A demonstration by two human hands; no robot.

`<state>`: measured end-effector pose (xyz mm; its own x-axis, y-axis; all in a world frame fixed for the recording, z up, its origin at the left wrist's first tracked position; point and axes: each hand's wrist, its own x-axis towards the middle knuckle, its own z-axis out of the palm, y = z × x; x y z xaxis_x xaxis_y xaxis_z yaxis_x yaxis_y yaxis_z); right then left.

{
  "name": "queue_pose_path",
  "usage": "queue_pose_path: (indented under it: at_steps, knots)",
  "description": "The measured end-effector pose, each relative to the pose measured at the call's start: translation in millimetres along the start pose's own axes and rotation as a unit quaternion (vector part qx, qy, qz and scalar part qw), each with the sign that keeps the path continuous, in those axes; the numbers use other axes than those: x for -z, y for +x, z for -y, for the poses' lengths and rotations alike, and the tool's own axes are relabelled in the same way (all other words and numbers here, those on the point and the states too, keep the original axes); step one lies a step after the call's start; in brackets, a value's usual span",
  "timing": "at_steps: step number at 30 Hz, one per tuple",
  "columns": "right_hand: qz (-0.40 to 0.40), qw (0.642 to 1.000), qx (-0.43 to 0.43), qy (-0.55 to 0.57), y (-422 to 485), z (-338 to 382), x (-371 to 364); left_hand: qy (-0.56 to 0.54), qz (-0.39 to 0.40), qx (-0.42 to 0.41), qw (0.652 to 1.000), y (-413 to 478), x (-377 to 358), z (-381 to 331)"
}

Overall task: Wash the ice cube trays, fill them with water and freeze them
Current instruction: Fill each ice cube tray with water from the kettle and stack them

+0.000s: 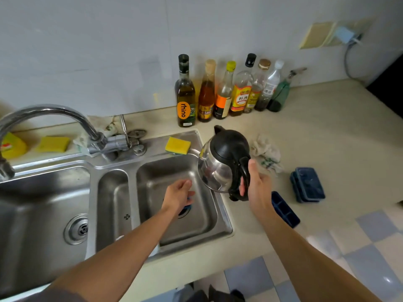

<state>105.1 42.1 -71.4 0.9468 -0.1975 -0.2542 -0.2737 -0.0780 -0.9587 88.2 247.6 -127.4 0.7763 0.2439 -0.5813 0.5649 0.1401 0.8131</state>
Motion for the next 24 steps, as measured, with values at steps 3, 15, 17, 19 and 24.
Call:
queue_pose_path:
  at_steps: [3, 15, 17, 19, 24]
  knots:
    - [0.006, 1.0, -0.01, 0.007, -17, -2, 13, -0.016, -0.015, 0.005, 1.0, -8, 1, 11]
    - [0.108, 0.993, 0.015, -0.055, -57, 14, 49, -0.092, -0.017, -0.014, 0.995, -61, -2, 41]
    - [0.121, 0.991, 0.008, -0.055, -62, 16, 50, -0.101, -0.024, 0.013, 0.995, -69, -2, 46]
    - [0.137, 0.989, 0.007, -0.059, -67, 17, 48, -0.119, -0.02, 0.036, 0.992, -74, -1, 54]
    - [0.164, 0.983, 0.011, -0.085, -75, 21, 38, -0.155, -0.024, 0.043, 0.987, -82, 10, 70]
